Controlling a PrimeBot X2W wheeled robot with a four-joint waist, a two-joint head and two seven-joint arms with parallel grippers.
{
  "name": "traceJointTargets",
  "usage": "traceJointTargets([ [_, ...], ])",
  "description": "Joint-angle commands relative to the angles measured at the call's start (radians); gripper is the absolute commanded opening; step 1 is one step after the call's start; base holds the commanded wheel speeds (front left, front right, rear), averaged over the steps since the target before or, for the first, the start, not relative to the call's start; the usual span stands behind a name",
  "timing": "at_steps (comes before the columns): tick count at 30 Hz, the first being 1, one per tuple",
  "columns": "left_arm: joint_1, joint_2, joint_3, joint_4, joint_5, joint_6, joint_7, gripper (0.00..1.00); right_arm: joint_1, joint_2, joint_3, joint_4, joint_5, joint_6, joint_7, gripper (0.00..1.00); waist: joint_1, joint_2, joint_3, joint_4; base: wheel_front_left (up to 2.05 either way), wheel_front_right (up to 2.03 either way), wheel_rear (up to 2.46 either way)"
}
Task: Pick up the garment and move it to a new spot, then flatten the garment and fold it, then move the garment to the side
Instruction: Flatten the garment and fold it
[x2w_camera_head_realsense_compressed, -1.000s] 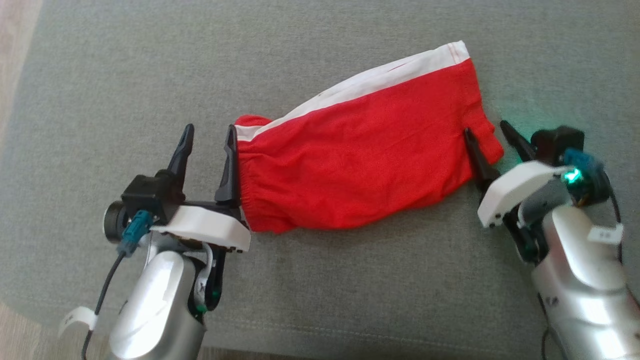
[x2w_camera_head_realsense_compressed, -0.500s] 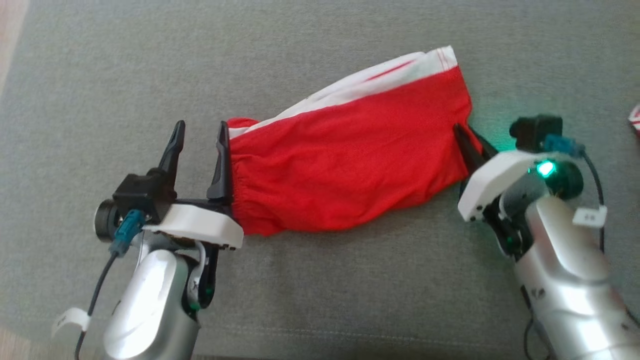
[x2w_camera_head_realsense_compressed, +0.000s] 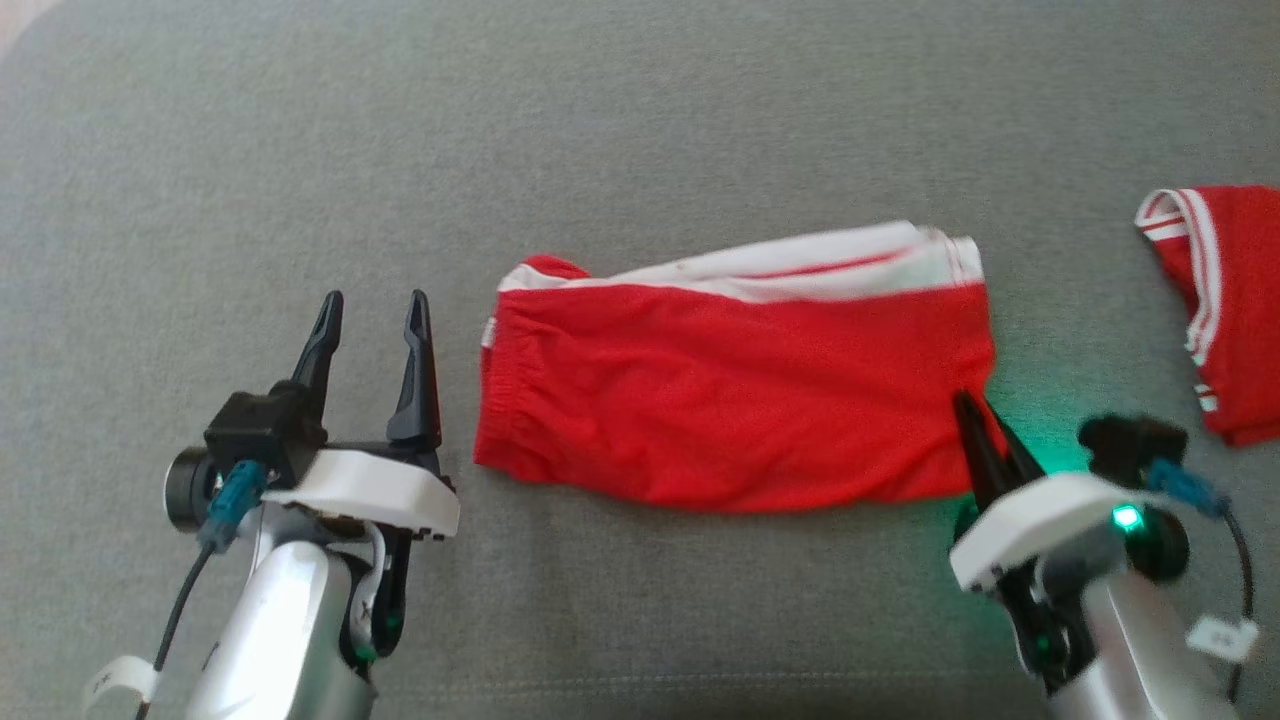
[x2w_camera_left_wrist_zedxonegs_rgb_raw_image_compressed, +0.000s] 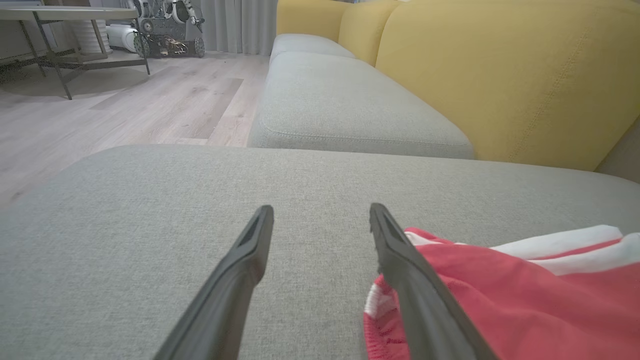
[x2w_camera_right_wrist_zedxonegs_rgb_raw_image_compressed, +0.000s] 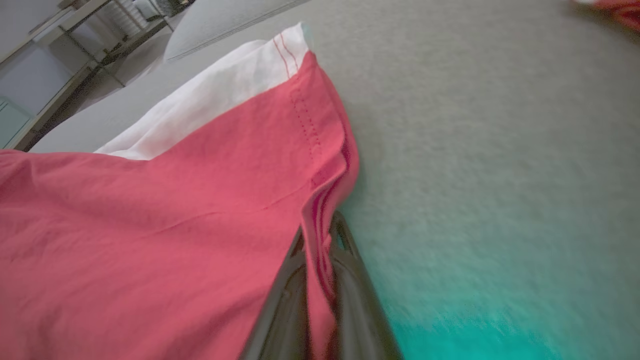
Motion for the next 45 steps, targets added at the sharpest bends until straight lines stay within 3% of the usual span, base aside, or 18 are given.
traceJointTargets([
  [1,-0.011,0.022,0.034,-0.033,0.003,0.002,-0.011,1.00,0.038,0.012,-0.008,-0.055,0.004,-0.001,-0.006,0.00,0.0000,0.0000,-0.015,-0.018,0.00,0.00,0.00],
  [14,0.003,0.030,0.019,-0.036,-0.003,0.005,0.003,1.00,0.095,0.032,-0.046,-0.196,-0.038,-0.001,0.055,0.00,0.0000,0.0000,-0.044,-0.028,0.00,0.00,0.00],
  [18,0.005,0.029,0.013,-0.034,-0.007,0.003,0.002,1.00,0.076,0.035,0.021,-0.296,-0.018,-0.001,0.095,0.00,0.0000,0.0000,-0.057,-0.016,0.00,0.00,0.00],
  [25,0.009,0.023,0.004,-0.028,-0.013,0.003,0.000,1.00,-0.002,0.036,0.242,-0.415,0.014,-0.001,0.171,0.00,0.0000,0.0000,-0.073,0.018,0.00,0.00,0.00],
  [33,-0.001,0.013,-0.008,-0.024,-0.017,0.000,-0.004,1.00,-0.120,0.037,0.460,-0.316,0.118,-0.001,0.154,0.00,0.0000,0.0000,-0.055,0.079,0.00,0.00,0.00],
  [40,-0.010,0.003,-0.012,-0.014,-0.020,-0.001,-0.008,1.00,-0.185,0.037,0.561,-0.182,0.193,-0.001,0.096,0.00,0.0000,0.0000,-0.036,0.110,0.00,0.00,0.00],
  [41,-0.011,0.002,-0.012,-0.013,-0.020,0.000,-0.008,1.00,-0.193,0.037,0.568,-0.170,0.201,-0.001,0.082,0.05,0.0000,0.0000,-0.034,0.110,0.00,0.00,0.00],
  [42,-0.011,0.002,-0.011,-0.013,-0.020,0.001,-0.009,1.00,-0.202,0.037,0.577,-0.159,0.206,-0.001,0.071,0.45,0.0000,0.0000,-0.033,0.108,0.00,0.00,0.00],
  [43,-0.009,0.002,-0.008,-0.013,-0.021,0.002,-0.009,1.00,-0.213,0.037,0.590,-0.155,0.208,-0.001,0.058,1.00,0.0000,0.0000,-0.031,0.104,0.00,0.00,0.00],
  [45,-0.008,0.003,-0.005,-0.013,-0.020,0.003,-0.010,1.00,-0.235,0.037,0.611,-0.155,0.196,-0.001,0.022,1.00,0.0000,0.0000,-0.029,0.097,0.00,0.00,0.00],
])
